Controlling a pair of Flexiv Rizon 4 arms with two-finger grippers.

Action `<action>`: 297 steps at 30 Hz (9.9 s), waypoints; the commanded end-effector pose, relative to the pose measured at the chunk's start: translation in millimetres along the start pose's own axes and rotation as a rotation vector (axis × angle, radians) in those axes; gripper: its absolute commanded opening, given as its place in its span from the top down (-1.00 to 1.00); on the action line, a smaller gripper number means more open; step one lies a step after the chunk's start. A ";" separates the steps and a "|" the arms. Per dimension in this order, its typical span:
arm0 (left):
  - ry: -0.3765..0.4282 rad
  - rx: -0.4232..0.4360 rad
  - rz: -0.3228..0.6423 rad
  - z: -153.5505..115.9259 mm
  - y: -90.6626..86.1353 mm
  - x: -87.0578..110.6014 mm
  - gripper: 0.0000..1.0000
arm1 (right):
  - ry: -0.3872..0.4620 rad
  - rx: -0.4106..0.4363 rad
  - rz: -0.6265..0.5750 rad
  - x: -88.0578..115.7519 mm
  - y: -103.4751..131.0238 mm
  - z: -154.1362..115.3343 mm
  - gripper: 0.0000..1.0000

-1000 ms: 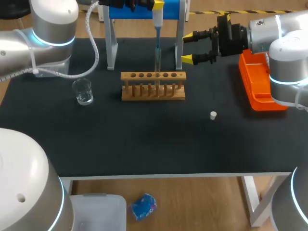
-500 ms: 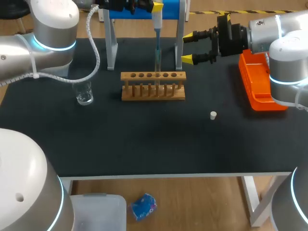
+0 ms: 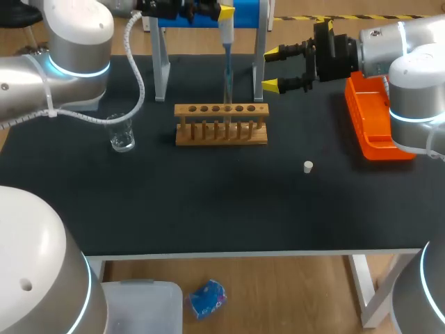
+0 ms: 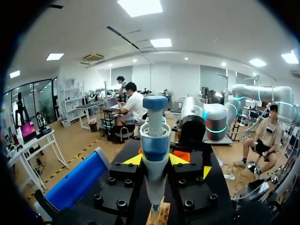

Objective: Invert the test tube, pick up the pipette, mount the tip to pipette, aspirate from beaker and dispense into the tube, eject the tip, return the pipette, and cap with the stopper.

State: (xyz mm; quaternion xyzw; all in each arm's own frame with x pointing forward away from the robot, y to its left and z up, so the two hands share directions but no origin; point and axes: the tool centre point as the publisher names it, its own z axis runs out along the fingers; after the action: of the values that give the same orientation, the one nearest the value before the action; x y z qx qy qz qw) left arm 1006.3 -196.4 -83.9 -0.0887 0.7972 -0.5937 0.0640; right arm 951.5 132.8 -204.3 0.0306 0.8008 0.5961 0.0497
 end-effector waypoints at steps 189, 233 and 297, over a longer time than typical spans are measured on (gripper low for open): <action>-0.005 -0.005 -0.007 3.9 3.5 -2.1 1.00 | 0.006 0.138 -0.007 -47.7 196.0 31.3 1.00; -0.005 -0.005 -0.007 3.9 3.5 -2.1 1.00 | 0.008 0.108 0.011 -39.3 195.1 27.2 1.00; -0.005 -0.005 -0.007 3.9 3.5 -2.1 1.00 | 0.023 0.156 0.024 -53.4 184.8 36.5 1.00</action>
State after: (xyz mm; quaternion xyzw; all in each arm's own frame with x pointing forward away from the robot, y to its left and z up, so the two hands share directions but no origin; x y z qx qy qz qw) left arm 1008.4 -198.8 -92.3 -0.0934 0.7992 -0.5904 0.0629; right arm 1006.5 214.9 -29.8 0.0368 0.8442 0.5338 0.0324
